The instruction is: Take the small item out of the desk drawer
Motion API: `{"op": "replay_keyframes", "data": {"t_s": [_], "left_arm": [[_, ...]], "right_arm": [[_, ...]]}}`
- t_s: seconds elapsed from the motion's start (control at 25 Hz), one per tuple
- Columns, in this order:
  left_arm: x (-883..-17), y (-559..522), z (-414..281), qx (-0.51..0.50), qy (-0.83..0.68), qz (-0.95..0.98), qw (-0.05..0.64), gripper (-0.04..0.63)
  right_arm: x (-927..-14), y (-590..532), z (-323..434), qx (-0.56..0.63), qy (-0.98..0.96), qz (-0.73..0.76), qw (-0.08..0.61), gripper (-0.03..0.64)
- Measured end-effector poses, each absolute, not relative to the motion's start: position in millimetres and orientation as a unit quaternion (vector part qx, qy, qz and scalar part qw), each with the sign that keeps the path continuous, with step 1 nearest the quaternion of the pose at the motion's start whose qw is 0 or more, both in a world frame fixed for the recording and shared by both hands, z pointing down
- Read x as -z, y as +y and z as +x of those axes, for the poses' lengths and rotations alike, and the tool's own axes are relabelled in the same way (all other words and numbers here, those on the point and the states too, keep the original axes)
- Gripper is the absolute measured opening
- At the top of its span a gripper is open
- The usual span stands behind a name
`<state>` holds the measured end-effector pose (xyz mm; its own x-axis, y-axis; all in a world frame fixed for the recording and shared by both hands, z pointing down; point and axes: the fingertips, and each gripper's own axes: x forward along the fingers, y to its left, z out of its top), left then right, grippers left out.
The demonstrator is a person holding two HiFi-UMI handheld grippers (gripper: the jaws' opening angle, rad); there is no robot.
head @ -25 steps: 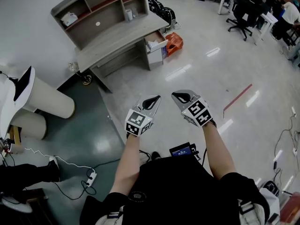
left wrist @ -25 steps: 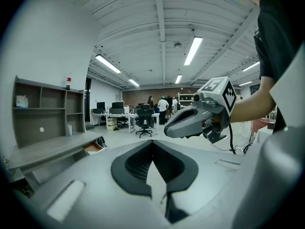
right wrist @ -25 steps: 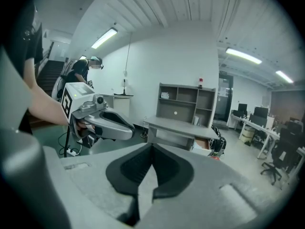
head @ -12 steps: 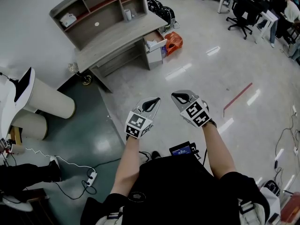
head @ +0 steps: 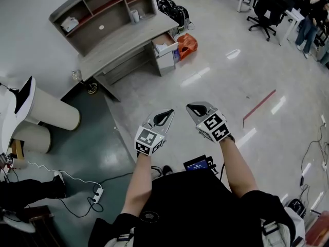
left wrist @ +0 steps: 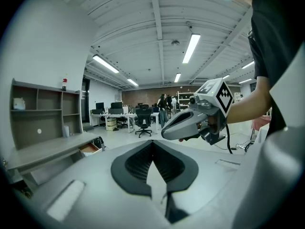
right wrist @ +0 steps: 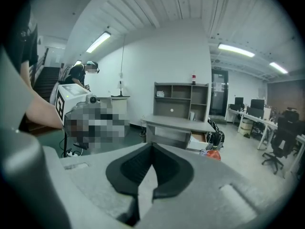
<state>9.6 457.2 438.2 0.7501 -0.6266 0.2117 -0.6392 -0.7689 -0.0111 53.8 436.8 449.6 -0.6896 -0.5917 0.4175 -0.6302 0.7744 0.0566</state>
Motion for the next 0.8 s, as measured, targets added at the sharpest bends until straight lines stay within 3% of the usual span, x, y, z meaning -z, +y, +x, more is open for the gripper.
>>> {"op": "replay_keyframes", "data": {"t_s": [0.8], "left_arm": [[-478, 417, 11, -0.117, -0.373, 0.915, 0.097, 0.003]], "right_arm": [[-477, 403, 97, -0.047, -0.912, 0.336, 0.232, 0.003]]}}
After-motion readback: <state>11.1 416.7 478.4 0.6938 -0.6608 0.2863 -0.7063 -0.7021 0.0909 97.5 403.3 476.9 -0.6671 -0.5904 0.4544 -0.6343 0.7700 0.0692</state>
